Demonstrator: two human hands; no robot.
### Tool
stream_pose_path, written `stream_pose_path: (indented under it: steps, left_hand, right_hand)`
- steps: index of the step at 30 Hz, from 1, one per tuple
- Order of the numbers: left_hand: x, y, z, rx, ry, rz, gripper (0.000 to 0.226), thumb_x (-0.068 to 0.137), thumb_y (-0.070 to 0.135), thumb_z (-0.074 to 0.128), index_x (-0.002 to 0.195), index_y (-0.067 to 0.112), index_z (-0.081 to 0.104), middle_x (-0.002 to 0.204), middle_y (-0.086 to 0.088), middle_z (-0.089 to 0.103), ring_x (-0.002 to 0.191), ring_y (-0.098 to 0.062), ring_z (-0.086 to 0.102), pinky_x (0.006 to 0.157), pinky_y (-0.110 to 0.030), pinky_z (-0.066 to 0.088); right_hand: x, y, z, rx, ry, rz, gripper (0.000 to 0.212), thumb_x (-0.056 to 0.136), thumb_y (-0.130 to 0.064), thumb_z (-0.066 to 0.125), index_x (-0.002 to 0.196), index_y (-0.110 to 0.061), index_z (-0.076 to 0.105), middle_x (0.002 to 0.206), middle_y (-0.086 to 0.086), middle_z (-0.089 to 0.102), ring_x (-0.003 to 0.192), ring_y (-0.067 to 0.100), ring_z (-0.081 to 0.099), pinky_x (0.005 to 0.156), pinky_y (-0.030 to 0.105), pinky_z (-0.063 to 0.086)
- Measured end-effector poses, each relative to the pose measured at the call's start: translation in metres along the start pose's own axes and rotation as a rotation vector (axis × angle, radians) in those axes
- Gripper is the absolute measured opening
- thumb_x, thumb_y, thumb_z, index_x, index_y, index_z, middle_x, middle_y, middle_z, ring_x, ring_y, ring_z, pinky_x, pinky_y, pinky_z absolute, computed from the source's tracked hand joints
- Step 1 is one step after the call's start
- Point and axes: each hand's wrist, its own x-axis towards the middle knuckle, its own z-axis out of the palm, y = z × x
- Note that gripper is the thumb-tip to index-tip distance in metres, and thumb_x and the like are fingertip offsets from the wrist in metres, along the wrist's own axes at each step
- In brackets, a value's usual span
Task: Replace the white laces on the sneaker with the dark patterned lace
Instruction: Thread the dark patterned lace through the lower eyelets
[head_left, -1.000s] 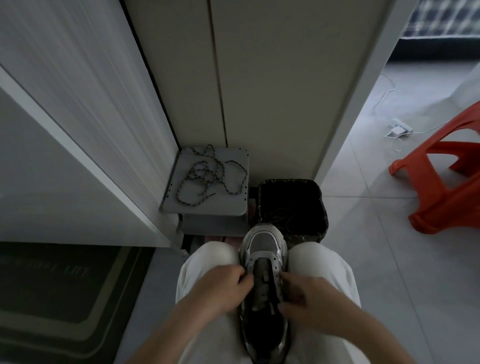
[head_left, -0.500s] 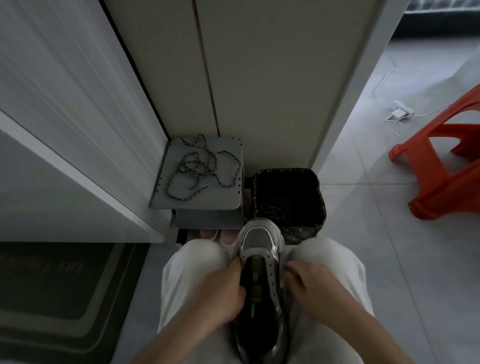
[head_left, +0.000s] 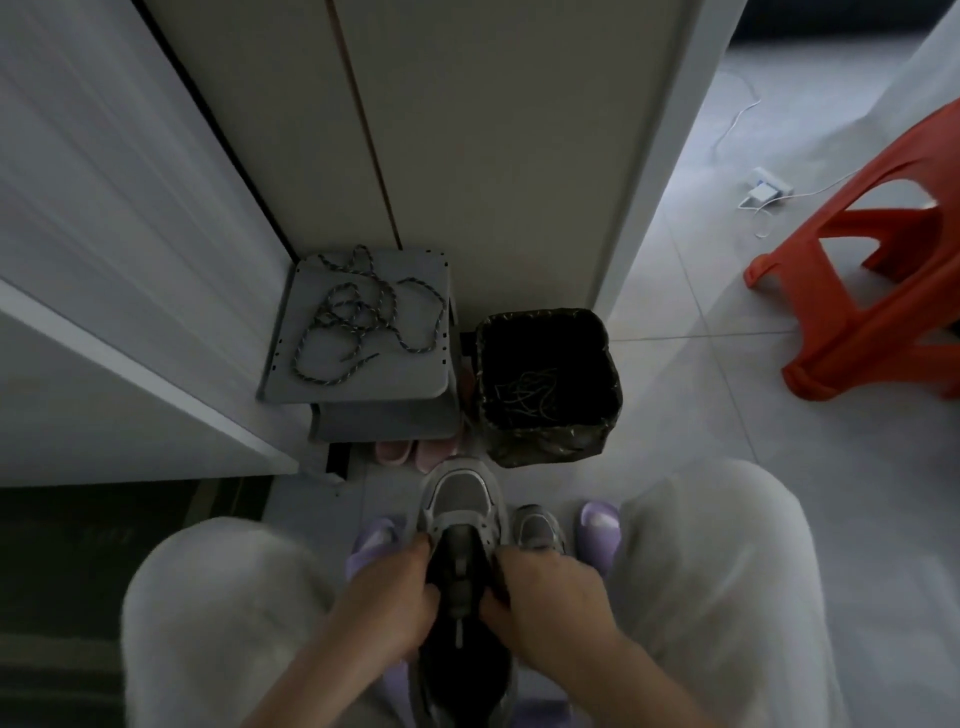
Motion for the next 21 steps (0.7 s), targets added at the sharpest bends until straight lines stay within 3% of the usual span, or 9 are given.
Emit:
stream_pose_path:
  steps: [7,11,15,19,21]
  left_hand:
    - [-0.008,0.022,-0.025,-0.137,0.148,0.111,0.041,0.091,0.021,0.044,0.131,0.024,0.038,0.098,-0.003,0.065,0.089,-0.02,0.062,0.063,-0.024,0.036]
    - [-0.011,0.031,-0.036,-0.143,0.08,0.149,0.054,0.093,0.022,0.04,0.144,0.024,0.026,0.094,-0.006,0.068,0.082,-0.019,0.063,0.069,-0.03,0.048]
    - [-0.013,0.034,-0.036,-0.05,0.152,0.172,0.041,0.094,0.028,0.038,0.134,0.025,0.037,0.09,0.002,0.061,0.077,-0.013,0.056,0.062,-0.02,0.041]
    - [-0.009,0.042,-0.038,-0.049,0.061,0.13,0.049,0.095,0.027,0.037,0.144,0.023,0.026,0.095,-0.001,0.066,0.085,-0.017,0.061,0.068,-0.025,0.043]
    - [-0.004,0.047,-0.04,-0.043,-0.004,0.117,0.053,0.096,0.026,0.038,0.146,0.019,0.021,0.103,-0.009,0.068,0.092,-0.023,0.064,0.074,-0.032,0.047]
  right_hand:
    - [-0.007,0.009,-0.038,0.059,0.228,-0.092,0.024,0.088,-0.044,0.042,0.087,-0.022,0.05,0.083,-0.001,0.063,0.077,0.022,0.058,0.057,0.029,0.037]
    - [-0.008,0.004,-0.05,0.124,0.25,-0.129,0.022,0.089,-0.039,0.046,0.074,-0.023,0.043,0.067,-0.004,0.053,0.062,0.017,0.048,0.048,0.024,0.025]
    - [-0.013,0.009,-0.055,0.211,0.203,-0.14,0.017,0.085,-0.032,0.049,0.074,-0.02,0.052,0.067,0.0,0.062,0.06,0.018,0.054,0.055,0.029,0.038]
    - [-0.009,0.012,-0.066,0.23,0.189,-0.093,0.014,0.088,-0.031,0.048,0.086,-0.021,0.058,0.077,-0.001,0.066,0.073,0.016,0.059,0.063,0.027,0.042]
    - [-0.007,0.011,-0.075,0.168,0.171,-0.108,0.012,0.086,-0.033,0.053,0.09,-0.027,0.063,0.079,-0.006,0.068,0.076,0.01,0.062,0.058,0.015,0.042]
